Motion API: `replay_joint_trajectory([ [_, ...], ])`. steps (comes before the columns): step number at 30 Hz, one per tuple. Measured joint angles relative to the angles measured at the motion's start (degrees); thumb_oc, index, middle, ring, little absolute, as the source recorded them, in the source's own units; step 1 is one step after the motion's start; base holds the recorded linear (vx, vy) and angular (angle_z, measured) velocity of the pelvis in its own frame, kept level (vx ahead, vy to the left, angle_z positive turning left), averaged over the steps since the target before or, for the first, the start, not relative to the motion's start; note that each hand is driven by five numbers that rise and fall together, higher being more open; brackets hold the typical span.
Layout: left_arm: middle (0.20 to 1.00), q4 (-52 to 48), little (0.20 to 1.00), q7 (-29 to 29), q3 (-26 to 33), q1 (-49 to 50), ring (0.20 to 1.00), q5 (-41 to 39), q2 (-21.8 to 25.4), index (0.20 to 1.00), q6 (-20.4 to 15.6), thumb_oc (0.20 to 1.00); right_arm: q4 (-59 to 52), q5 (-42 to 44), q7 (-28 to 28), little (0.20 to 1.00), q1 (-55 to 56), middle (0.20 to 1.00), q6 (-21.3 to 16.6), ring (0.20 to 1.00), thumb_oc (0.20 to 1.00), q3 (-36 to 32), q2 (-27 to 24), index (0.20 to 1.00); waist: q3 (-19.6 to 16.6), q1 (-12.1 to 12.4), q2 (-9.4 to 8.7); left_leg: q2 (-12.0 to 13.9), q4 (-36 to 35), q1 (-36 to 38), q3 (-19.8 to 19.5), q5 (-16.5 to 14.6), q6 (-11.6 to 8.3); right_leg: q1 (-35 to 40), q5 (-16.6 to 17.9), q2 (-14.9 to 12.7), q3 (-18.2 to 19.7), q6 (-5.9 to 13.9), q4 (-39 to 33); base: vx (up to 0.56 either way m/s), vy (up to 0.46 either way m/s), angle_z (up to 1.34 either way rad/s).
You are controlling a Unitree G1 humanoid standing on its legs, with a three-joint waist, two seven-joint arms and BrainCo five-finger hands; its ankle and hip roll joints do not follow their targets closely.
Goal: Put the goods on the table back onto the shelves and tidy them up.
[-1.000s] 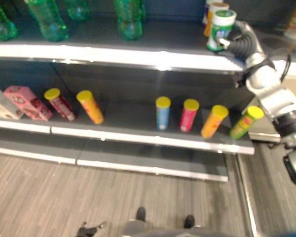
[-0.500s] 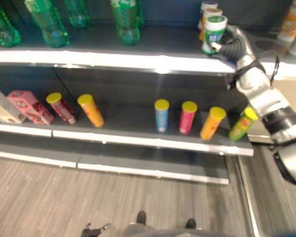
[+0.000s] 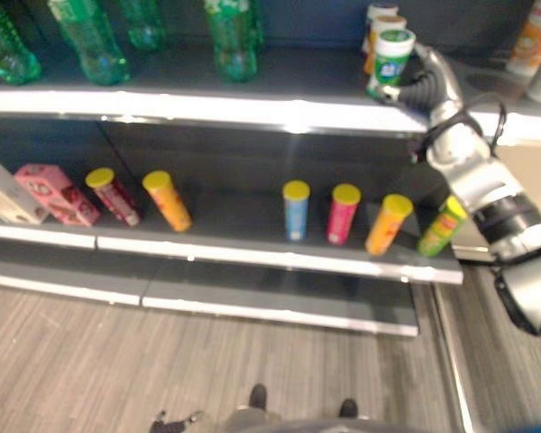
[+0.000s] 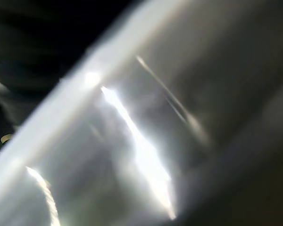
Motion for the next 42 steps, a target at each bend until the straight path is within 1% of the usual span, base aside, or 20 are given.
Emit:
replay_joint_trajectory([
  [10,1.0,-0.01,1.0,0.05,0.01,0.01,1.0,0.0,-0.23,1.0,0.02,1.0,-0.72,0.05,-0.1,1.0,0.14,1.0,0.47,1.0,1.0,-0.11,-0.14,1.0,0.02,-0.08,-0.04,0.04,0.0,0.13,0.03,0.02,-0.04,-0.05,0.0,0.03,0.0,0.0,0.0,0.0,0.01,0.0],
  [14,1.0,-0.11,1.0,0.07,0.08,0.26,1.0,0.0,-0.3,1.0,0.27,1.0,-6.61,0.2,-0.48,1.0,3.17,1.0,0.52,1.0,1.0,-2.79,-1.45,1.0,0.14,0.0,-0.18,0.03,-0.01,0.06,-0.02,0.02,-0.03,-0.13,-0.04,0.01,-0.11,-0.01,-0.01,-0.01,0.028,0.01],
  [15,1.0,-0.47,1.0,0.1,0.35,0.24,1.0,0.01,-0.31,1.0,0.52,1.0,-12.48,1.23,-0.5,1.0,6.82,1.0,0.58,1.0,1.0,-6.57,-2.74,1.0,0.27,0.12,-0.34,0.03,-0.02,-0.01,-0.18,0.01,-0.04,-0.09,-0.05,0.01,-0.4,0.0,0.0,-0.01,0.047,0.08],
  [17,1.0,-0.55,1.0,0.11,0.71,0.53,1.0,0.02,-0.56,1.0,0.78,1.0,-18.6,2.56,-1.71,1.0,10.88,1.0,-0.77,1.0,1.0,-10.27,-4.26,1.0,0.36,0.09,-0.49,-0.06,-0.02,-0.09,-0.56,0.01,-0.04,0.04,-0.08,-0.06,-1.02,0.0,0.0,0.0,0.03,0.09],
  [18,1.0,-0.43,1.0,0.1,0.7,0.79,1.0,0.03,-0.67,1.0,1.06,1.0,-18.81,3.05,-2.06,1.0,10.98,1.0,-1.06,1.0,1.0,-10.77,-4.46,1.0,0.39,0.01,-0.53,-0.08,-0.02,-0.07,-0.51,0.01,-0.04,0.04,-0.1,-0.07,-1.01,0.01,0.01,0.0,0.0,0.0],
  [20,1.0,-0.49,1.0,0.09,0.73,0.84,1.0,0.05,-0.9,1.0,1.15,1.0,-20.47,5.91,-2.82,1.0,12.87,1.0,-1.64,1.0,1.0,-13.72,-5.96,1.0,0.59,0.07,-0.85,-0.06,-0.02,-0.05,-0.58,0.01,-0.05,0.1,-0.16,-0.05,-1.03,0.0,0.01,-0.01,0.017,0.01],
  [22,1.0,-0.47,1.0,0.04,0.75,0.88,1.0,0.06,-0.98,1.0,1.18,1.0,-21.4,8.01,-2.87,1.0,14.05,1.0,-2.81,1.0,1.0,-15.18,-7.93,1.0,0.9,0.08,-1.24,-0.06,-0.02,-0.06,-0.57,0.01,-0.05,0.1,-0.19,-0.05,-1.04,0.02,0.01,0.0,0.015,0.0],
  [25,1.0,-0.45,1.0,-0.1,1.85,0.84,1.0,0.06,-1.09,1.0,1.19,1.0,-22.95,10.99,-3.15,1.0,16.26,1.0,-3.74,1.0,1.0,-18.74,-9.58,1.0,1.5,0.2,-2.21,-0.04,-0.03,-0.03,-0.52,0.0,-0.06,0.11,-0.23,-0.05,-1.03,0.05,0.01,0.0,0.012,0.0],
  [27,1.0,-0.68,1.0,-0.13,2.57,0.69,1.0,0.05,-0.96,1.0,1.13,1.0,-23.25,14.09,-3.17,1.0,17.68,1.0,-5.04,1.0,1.0,-20.62,-10.6,1.0,2.03,0.17,-3.12,-0.05,-0.02,0.07,-0.5,-0.01,-0.06,0.21,-0.23,-0.06,-1.02,0.05,0.01,0.0,0.0,0.0],
  [29,1.0,-0.8,1.0,-0.3,2.58,0.64,1.0,0.04,-0.96,1.0,1.17,1.0,-23.59,16.02,-3.19,1.0,18.04,1.0,-5.33,1.0,1.0,-21.35,-10.71,1.0,2.28,0.12,-3.68,-0.06,-0.02,0.09,-0.44,-0.02,-0.05,0.21,-0.24,-0.07,-1.0,0.06,0.01,0.0,0.0,0.0],
  [31,1.0,-0.88,1.0,-0.38,2.83,0.32,1.0,0.04,-0.99,1.0,1.17,1.0,-26.25,17.01,-3.32,1.0,19.87,1.0,-6.11,1.0,1.0,-23.62,-10.7,1.0,2.57,0.28,-4.17,-0.06,-0.02,0.04,-0.51,-0.03,-0.04,0.21,-0.27,-0.08,-1.01,0.09,0.01,-0.01,0.009,0.02],
  [34,1.0,-0.88,1.0,-0.38,2.98,0.04,1.0,0.04,-1.0,1.0,1.21,1.0,-28.9,16.97,-4.08,1.0,21.81,1.0,-7.36,1.0,1.0,-25.95,-10.74,1.0,2.78,0.63,-4.52,-0.12,-0.02,-0.01,-0.51,-0.05,-0.02,0.16,-0.3,-0.14,-0.95,0.1,0.01,0.0,0.0,0.0],
  [36,1.0,-1.05,1.0,-0.36,3.02,-0.25,1.0,0.04,-1.01,1.0,1.19,1.0,-32.26,16.96,-4.62,1.0,24.61,1.0,-7.69,1.0,1.0,-28.87,-10.69,1.0,2.83,1.1,-4.61,-0.18,-0.01,-0.02,-0.52,-0.1,0.03,0.16,-0.34,-0.22,-0.97,0.14,0.01,0.0,0.0,0.0],
  [38,1.0,-1.09,1.0,-0.36,3.07,-0.32,1.0,0.05,-1.07,1.0,1.2,1.0,-36.72,16.84,-5.27,1.0,28.86,1.0,-9.52,1.0,1.0,-33.09,-10.5,1.0,2.84,1.2,-4.63,-0.34,-0.01,0.06,-0.34,-0.16,0.13,0.15,-0.38,-0.38,-0.82,0.19,0.01,0.01,-0.002,-0.03],
  [41,1.0,-1.4,1.0,-0.37,4.64,-0.25,1.0,0.08,-1.21,1.0,1.17,1.0,-42.33,15.69,-5.91,1.0,35.45,1.0,-10.38,1.0,1.0,-38.8,-9.58,1.0,2.89,0.98,-4.65,-0.38,-0.01,0.33,0.27,-0.33,0.22,0.04,-0.39,-0.45,-0.11,0.22,0.01,0.01,-0.019,-0.1],
  [42,1.0,-1.36,1.0,-0.37,4.72,-0.21,1.0,0.13,-1.2,1.0,1.21,1.0,-43.82,15.68,-5.94,1.0,37.33,1.0,-11.22,1.0,1.0,-39.59,-9.36,1.0,2.93,0.42,-4.59,-0.38,-0.01,0.36,0.42,-0.37,0.18,0.0,-0.38,-0.44,0.12,0.22,0.01,-0.03,-0.043,-0.07],
])
